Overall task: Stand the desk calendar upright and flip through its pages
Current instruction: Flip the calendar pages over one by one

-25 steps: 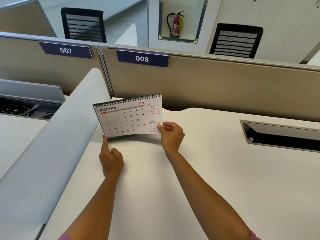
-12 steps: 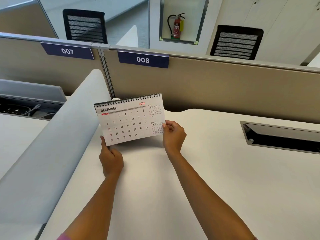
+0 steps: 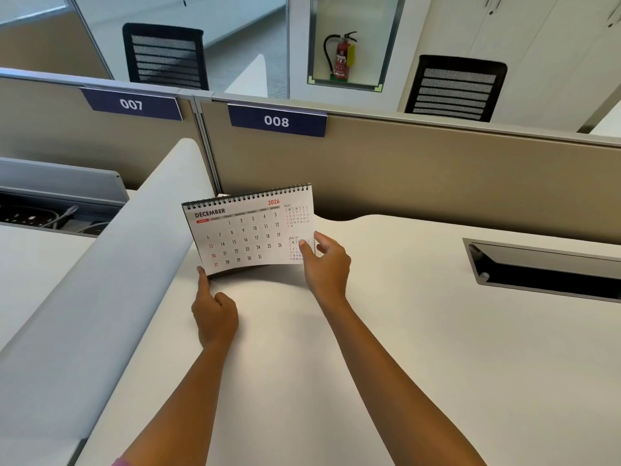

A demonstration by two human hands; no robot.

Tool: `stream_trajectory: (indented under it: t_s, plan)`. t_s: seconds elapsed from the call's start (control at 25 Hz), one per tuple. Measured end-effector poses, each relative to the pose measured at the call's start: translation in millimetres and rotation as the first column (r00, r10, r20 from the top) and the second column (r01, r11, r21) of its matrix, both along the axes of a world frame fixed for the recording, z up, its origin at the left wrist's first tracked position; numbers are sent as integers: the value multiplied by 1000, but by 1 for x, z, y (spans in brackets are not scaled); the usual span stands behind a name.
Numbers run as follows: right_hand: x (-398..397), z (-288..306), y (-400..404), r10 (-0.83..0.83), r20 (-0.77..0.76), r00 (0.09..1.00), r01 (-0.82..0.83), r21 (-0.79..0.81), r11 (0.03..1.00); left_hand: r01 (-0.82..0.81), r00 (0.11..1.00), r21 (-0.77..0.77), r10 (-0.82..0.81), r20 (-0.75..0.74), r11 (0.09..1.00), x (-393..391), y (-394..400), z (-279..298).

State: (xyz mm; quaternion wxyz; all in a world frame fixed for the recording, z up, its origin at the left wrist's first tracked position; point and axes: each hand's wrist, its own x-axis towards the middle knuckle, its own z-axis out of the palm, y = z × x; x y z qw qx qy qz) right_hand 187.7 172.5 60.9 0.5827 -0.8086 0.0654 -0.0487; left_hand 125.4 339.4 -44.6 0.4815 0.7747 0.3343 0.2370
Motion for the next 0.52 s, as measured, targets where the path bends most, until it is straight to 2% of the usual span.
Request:
stream_trajectory:
  t_s: [0.24,0.4,0.52]
  plan:
    - [-3,-1,7,42,-81,996,-43,-11,999,8,1000,-9,-8,6,1000,0,-1,0]
    - [-2,4,4,-18,-95,995,30,124,992,-10,1000,-6,10,1,1000,0,1,0]
    - [1,11,-5,13,-192,981,28,209,977,-17,1000,-24,17,4,1000,0,1,0]
